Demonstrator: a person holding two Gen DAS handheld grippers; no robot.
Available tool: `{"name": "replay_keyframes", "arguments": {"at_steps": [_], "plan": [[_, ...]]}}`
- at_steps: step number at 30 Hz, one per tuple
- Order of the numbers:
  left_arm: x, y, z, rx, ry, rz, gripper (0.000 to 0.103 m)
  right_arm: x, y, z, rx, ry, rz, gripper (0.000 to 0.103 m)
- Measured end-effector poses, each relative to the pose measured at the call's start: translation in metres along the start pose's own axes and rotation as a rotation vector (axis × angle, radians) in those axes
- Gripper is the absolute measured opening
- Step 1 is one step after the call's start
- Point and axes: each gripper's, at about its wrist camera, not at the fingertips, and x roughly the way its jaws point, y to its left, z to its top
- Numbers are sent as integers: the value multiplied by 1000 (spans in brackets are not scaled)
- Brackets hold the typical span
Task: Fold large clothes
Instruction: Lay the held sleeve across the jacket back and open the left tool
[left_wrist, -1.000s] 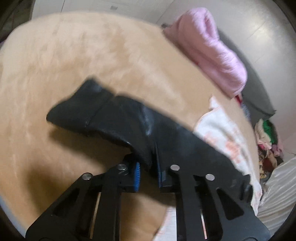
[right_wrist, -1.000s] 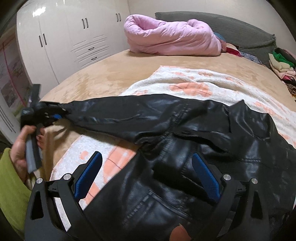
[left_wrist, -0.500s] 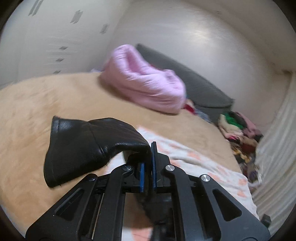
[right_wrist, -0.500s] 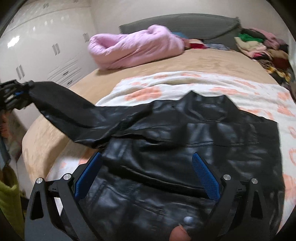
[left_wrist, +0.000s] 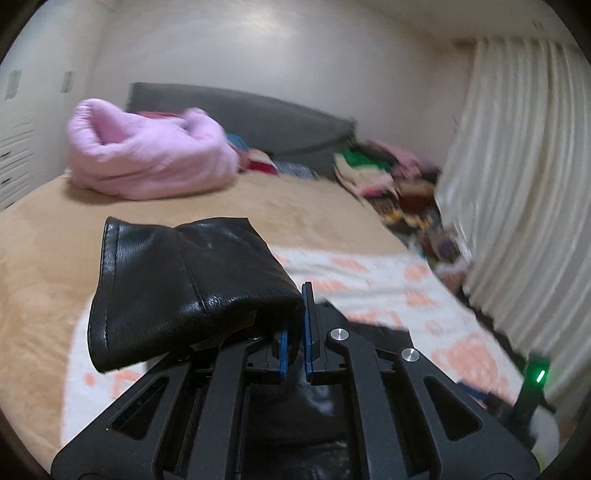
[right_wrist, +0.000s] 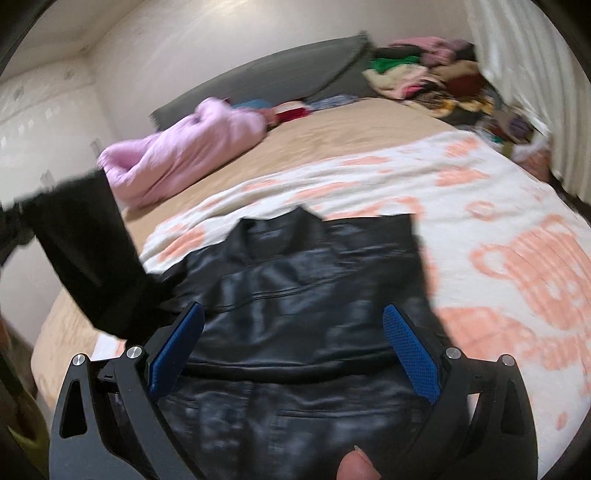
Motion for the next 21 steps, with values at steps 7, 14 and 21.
{"name": "replay_keyframes", "arguments": {"at_steps": [7,14,21], "plan": [[68,-57,-68,185,203,-49,1,-23,-68,-2,129,-36,-80,97],[108,-84,-118,315,328,-34,1,-31,-104,-8,197,-43,-114,97],[117,-103,-142,405,385,-32,10,-26,-119,-11,228,-31,-121,97]]}}
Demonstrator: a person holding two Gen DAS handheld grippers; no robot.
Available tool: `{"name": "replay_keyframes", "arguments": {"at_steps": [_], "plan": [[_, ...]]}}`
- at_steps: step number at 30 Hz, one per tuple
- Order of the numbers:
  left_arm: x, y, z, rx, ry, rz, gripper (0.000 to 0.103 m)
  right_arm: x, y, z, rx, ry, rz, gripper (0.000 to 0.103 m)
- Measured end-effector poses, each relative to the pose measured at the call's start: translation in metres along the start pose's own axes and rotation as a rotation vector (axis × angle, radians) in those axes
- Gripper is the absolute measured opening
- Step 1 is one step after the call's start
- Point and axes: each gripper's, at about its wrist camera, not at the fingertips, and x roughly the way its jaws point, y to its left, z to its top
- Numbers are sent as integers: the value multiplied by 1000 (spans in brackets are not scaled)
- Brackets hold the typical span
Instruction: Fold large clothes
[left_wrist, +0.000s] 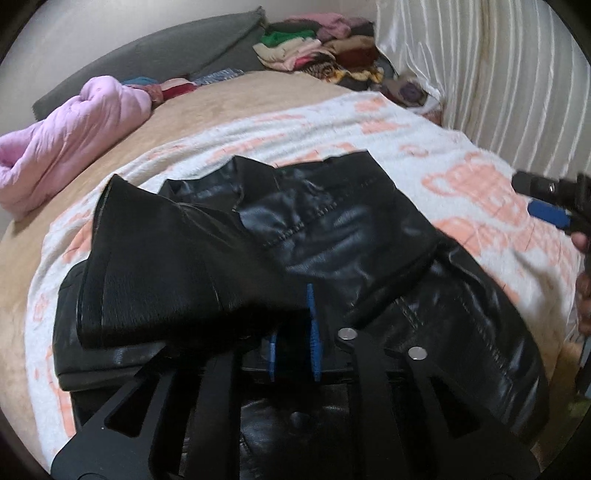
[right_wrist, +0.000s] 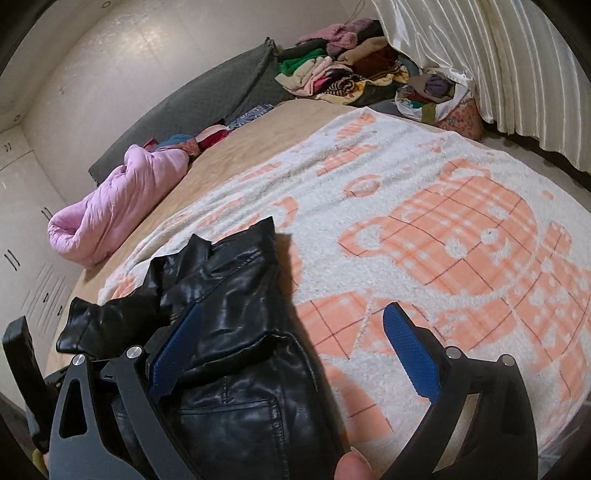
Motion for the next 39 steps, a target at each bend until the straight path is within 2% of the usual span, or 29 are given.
{"name": "replay_keyframes", "arguments": {"at_steps": [5,12,14,15,16,20,26,28,32,39], "plan": [[5,-13,0,56,16,5,24,7,-2,0,3,12,-4,97],[7,-22,-4,88,26,-42,47,12,-4,-1,8,22,-11,97],[4,-24,-5,91,24,-69,57,12,-4,-1,9,22,-9,97],[0,-24,-5,88,17,-92,67,12,-4,-1,10,21,-12,97],[-5,-25,-5,94,5,-116,71,13,-4,-1,11,21,-13,97],[-23,-28,-4,128,-30,-132,76,13,-4,-1,8,21,-9,97],[-52,-15,3,101,-78,-92,83,16,12,-1,-17,25,27,97],[-61,-5,6,73,-82,-48,93,23,25,-2,-39,52,61,97],[-77,21,7,0,-94,22,93,45,60,-6,-106,130,139,97],[-92,71,-3,-107,-91,139,93,94,109,-23,-210,241,124,97]]}}
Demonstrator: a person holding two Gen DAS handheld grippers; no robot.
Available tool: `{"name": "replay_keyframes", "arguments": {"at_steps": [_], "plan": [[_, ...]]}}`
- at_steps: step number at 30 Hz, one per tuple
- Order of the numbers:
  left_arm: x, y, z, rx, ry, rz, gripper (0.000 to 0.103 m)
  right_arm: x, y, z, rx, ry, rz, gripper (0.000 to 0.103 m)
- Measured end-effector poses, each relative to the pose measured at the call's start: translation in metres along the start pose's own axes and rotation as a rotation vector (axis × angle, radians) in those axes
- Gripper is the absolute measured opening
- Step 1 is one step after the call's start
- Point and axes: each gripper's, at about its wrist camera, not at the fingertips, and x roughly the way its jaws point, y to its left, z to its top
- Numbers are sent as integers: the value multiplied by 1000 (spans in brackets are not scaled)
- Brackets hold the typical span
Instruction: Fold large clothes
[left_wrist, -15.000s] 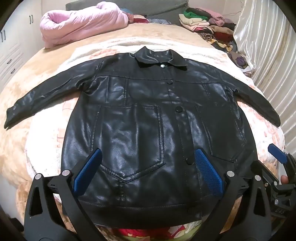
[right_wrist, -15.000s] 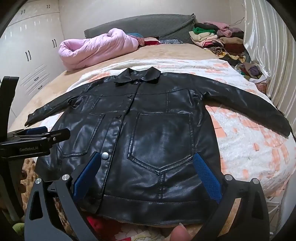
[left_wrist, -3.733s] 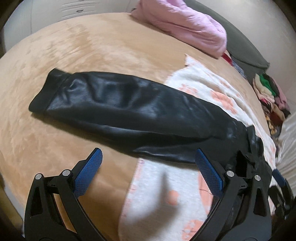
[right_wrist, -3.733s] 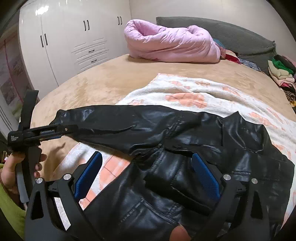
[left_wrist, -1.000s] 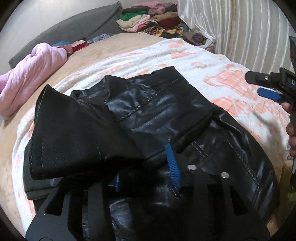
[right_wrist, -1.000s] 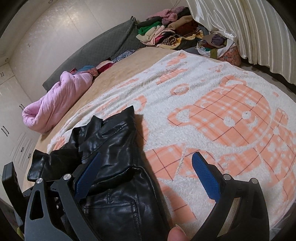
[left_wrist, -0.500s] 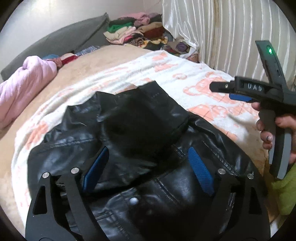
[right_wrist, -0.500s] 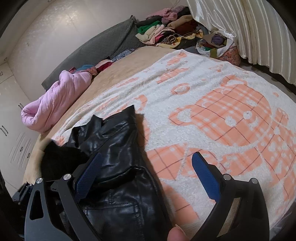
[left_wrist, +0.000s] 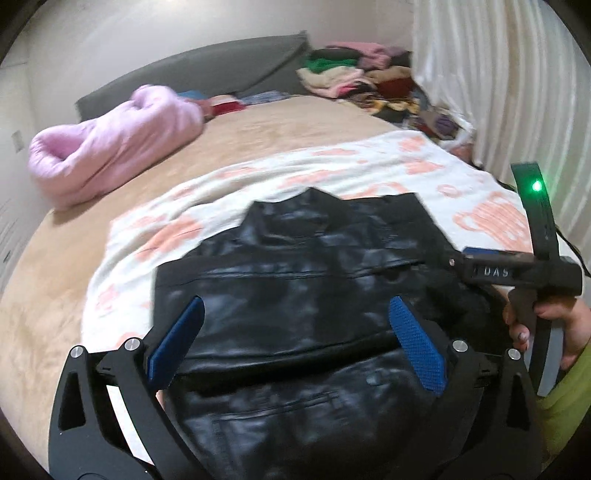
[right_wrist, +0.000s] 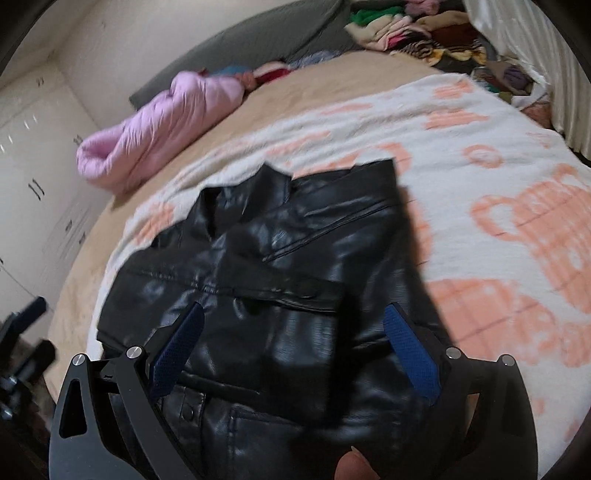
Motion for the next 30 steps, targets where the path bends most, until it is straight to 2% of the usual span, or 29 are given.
{"name": "replay_keyframes", "arguments": {"at_steps": [5,6,10,11,12,13,16,19,25,30], "plan": [[2,32,-8,-62,19,70,93,24,8,-1,-3,46,-45,95],[3,37,-9,-74,24,79,93,27,9,-2,-7,50,-51,87],[7,55,-15,-115,41,102,93,36,14,-6,-31,58,-82,66],[8,58,-16,-121,44,109,93,36,14,-5,-37,55,-87,46],[10,62,-18,-127,47,114,93,35,15,-5,-46,50,-84,31],[12,66,-19,-135,51,119,93,36,16,-3,-49,47,-74,30],[17,74,-21,-156,60,125,93,28,25,2,-93,12,-48,11],[23,82,-23,-172,73,136,93,20,36,10,-144,-37,-43,6],[36,92,-26,-184,97,154,93,5,40,39,-218,-118,-62,5],[49,95,-23,-185,109,155,93,15,34,49,-259,-112,-110,5]]}}
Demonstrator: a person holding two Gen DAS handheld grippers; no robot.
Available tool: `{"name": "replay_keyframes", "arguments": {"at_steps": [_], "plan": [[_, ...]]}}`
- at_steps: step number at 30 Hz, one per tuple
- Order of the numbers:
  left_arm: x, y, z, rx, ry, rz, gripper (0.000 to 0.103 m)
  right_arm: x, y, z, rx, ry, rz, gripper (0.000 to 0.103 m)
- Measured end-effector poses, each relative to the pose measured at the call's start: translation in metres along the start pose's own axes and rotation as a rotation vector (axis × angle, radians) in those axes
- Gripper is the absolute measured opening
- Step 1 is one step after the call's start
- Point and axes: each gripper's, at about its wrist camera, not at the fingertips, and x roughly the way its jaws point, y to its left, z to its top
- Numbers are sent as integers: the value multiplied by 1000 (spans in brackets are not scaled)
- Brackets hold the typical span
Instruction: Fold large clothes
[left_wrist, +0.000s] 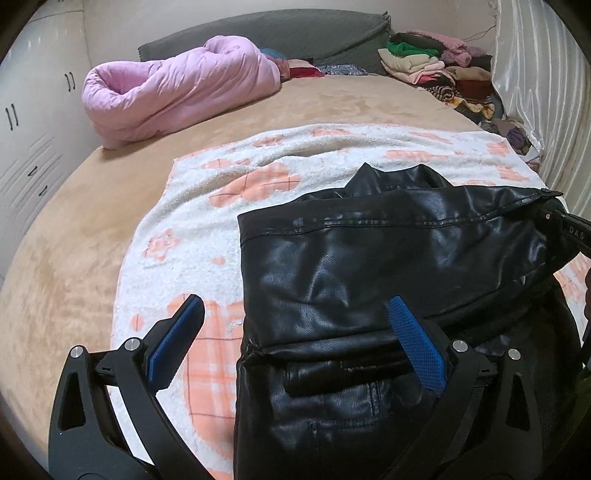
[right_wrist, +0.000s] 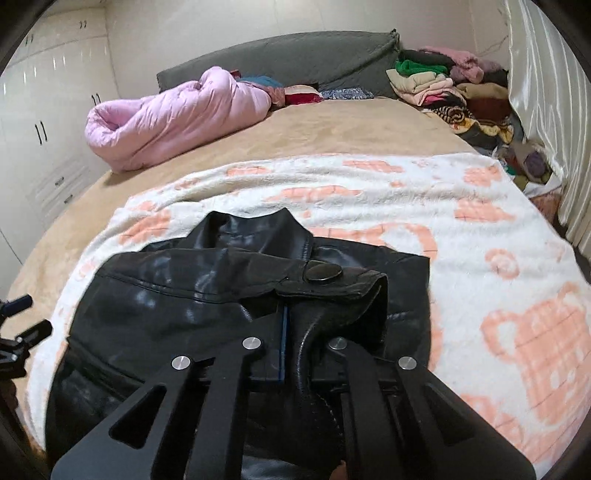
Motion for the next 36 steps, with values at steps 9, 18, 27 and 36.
{"name": "replay_keyframes", "arguments": {"at_steps": [9,18,27,36], "plan": [[40,-14,14,7,47,-49,93,35,-6,-19,1,84,-44,7],[64,-34,22,34,64,-122,52,11,-15,-12,15,41,-105,56],[90,-38,4,57,142,-134,38,12,23,-3,-93,32,-18,47],[92,-35,-1,59,130,-156,38,82,14,-29,-86,238,-68,38]]}}
